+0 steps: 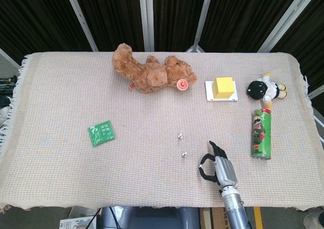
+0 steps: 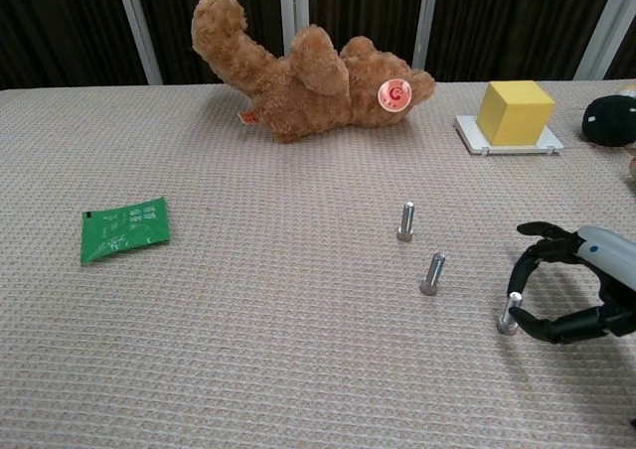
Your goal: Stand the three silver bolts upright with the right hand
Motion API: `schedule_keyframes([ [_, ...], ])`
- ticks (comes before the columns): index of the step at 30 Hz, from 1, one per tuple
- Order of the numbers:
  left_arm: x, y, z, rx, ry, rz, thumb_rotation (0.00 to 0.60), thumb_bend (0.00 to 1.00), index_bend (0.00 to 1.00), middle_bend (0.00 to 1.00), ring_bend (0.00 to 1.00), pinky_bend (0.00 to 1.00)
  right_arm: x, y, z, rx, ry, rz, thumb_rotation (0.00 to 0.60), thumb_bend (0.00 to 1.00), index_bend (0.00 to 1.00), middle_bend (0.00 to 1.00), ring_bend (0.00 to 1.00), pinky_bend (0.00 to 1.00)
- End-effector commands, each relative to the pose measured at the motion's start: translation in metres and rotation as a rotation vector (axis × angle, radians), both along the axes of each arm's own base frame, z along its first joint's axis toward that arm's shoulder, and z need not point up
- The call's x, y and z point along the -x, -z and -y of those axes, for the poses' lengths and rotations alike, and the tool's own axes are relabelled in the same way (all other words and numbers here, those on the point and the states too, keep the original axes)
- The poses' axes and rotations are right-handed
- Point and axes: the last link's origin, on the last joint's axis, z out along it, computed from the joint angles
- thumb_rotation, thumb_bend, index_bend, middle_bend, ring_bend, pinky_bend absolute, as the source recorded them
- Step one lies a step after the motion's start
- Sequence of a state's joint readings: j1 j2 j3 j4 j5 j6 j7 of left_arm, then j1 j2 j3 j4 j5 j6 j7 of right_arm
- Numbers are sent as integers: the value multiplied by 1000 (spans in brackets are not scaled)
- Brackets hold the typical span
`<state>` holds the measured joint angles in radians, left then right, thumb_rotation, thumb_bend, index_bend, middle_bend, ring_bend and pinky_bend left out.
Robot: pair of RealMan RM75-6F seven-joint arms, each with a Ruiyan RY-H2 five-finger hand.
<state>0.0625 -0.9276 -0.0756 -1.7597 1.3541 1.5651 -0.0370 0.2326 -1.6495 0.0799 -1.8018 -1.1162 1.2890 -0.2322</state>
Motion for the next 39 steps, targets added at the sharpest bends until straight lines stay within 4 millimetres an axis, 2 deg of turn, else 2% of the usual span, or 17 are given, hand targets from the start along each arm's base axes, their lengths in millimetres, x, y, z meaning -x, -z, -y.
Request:
schedule_keyframes([
  [1, 0, 0, 0, 0, -1, 0, 600, 83, 111, 26, 8, 77, 0, 0, 0, -5, -3, -5, 600, 392, 574, 0, 3, 64],
  [7, 0, 0, 0, 2, -2, -1, 600, 83, 111, 26, 8, 77, -1, 0, -1, -11, -9, -6, 600, 393, 535, 0, 3, 64],
  [24, -1, 2, 0, 6, -2, -6, 600, 84, 114, 26, 8, 77, 0, -3, 0, -13, -12, -22, 600, 392, 527, 0, 3, 64],
  [33, 0, 1, 0, 3, -2, -6, 600, 84, 113, 26, 8, 77, 0, -8, -3, -34, -31, -52, 600, 387, 405, 0, 0, 58],
  [39, -1, 2, 0, 6, 0, -7, 600, 84, 113, 26, 8, 77, -4, -25, -6, -28, -67, -65, 600, 359, 339, 0, 0, 48],
])
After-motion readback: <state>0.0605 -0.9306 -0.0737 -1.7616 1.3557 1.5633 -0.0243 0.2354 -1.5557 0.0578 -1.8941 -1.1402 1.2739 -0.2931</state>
